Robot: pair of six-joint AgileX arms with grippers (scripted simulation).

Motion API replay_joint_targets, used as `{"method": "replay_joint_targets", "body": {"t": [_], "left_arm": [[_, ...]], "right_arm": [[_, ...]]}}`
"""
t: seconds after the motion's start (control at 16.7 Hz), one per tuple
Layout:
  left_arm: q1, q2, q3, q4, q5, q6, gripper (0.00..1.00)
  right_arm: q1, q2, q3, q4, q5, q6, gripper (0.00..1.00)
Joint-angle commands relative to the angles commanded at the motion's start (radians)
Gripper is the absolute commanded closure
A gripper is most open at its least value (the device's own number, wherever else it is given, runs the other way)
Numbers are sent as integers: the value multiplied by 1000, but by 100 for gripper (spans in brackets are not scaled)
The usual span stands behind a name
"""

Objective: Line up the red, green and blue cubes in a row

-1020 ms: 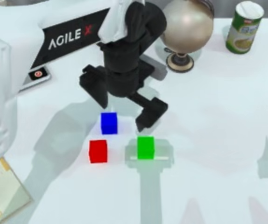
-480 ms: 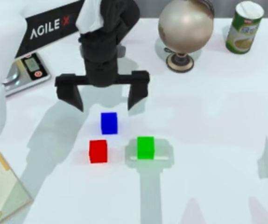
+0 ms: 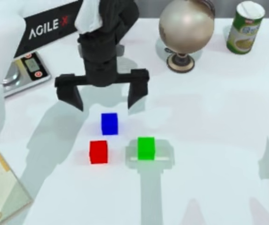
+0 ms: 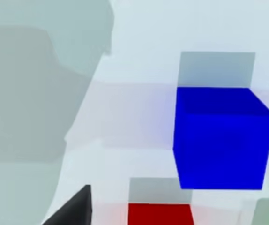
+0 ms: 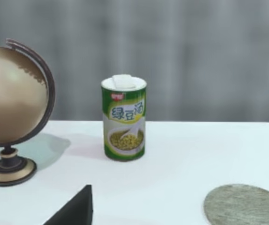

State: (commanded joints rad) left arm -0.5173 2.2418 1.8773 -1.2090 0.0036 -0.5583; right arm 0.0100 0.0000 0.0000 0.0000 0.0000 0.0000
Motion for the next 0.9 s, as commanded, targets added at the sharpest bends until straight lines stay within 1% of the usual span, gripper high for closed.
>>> {"method": "replay_joint_targets", "body": {"t": [0.48,0.6,0.84,0.9], "left_arm": [[5,81,-171,255,1,2,0],[5,91,-191,285,1,2,0],[5,91,-192,286,1,2,0],[5,91,-192,286,1,2,8]], "right_arm": [[0,0,0,0,0,0,0],[0,0,0,0,0,0,0],[0,0,0,0,0,0,0],[0,0,0,0,0,0,0]]}}
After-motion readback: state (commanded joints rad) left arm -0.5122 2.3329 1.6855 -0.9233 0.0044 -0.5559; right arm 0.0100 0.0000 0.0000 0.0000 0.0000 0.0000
